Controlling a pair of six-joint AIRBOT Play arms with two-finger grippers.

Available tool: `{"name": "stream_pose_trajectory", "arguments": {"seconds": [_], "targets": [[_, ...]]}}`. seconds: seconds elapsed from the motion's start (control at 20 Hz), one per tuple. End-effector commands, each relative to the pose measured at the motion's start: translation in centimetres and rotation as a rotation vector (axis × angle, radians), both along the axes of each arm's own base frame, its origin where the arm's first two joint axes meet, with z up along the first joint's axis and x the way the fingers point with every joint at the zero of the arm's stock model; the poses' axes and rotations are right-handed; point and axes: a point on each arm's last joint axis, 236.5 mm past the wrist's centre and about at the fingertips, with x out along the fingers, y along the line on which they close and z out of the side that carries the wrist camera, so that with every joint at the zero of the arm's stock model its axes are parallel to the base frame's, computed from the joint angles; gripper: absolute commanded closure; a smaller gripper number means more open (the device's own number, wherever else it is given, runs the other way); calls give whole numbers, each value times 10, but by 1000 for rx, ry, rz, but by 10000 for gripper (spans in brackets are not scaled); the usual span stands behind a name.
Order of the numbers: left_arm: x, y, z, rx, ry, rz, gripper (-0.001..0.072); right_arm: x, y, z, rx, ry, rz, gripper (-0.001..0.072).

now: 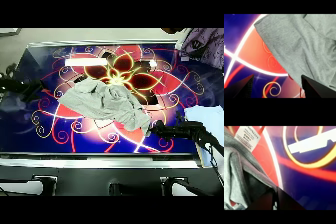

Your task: Fold the clothes and pants, and hang the long-sleeved shirts on hangers.

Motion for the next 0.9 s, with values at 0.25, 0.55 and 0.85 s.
{"name": "stream_pose_trajectory", "arguments": {"seconds": [0.25, 0.55, 0.85], "targets": [[-1, -2, -106, -100, 33, 109, 31, 1, 4, 19, 4, -51, 26, 678], [37, -16, -130, -218, -66, 167, 37, -6, 8, 44, -3, -103, 75, 678], [55, -28, -153, -200, -80, 174, 188, -12, 15, 70, 6, -149, 98, 679]]}}
